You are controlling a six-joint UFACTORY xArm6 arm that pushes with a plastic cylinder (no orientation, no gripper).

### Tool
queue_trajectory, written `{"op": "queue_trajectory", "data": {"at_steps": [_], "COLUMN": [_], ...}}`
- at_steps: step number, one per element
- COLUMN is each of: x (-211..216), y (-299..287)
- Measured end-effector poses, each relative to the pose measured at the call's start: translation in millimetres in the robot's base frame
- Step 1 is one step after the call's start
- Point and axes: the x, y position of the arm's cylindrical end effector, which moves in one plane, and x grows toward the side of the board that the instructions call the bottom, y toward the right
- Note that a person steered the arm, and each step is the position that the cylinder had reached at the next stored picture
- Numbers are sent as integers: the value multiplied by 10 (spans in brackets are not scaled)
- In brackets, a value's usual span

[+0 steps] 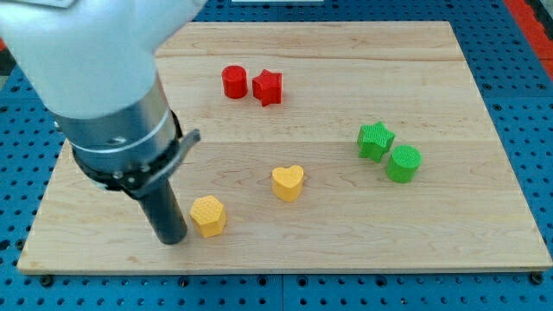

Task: Place the hexagon at the bottom right of the yellow heart

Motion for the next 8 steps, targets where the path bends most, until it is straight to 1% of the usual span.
{"op": "queue_trajectory", "data": {"at_steps": [1, 2, 3, 4, 5, 6, 7, 8], "x": [-394, -129, 403, 415, 175, 21, -169, -208], "y": [499, 767, 188, 788, 1641, 1398, 1318, 1778]}}
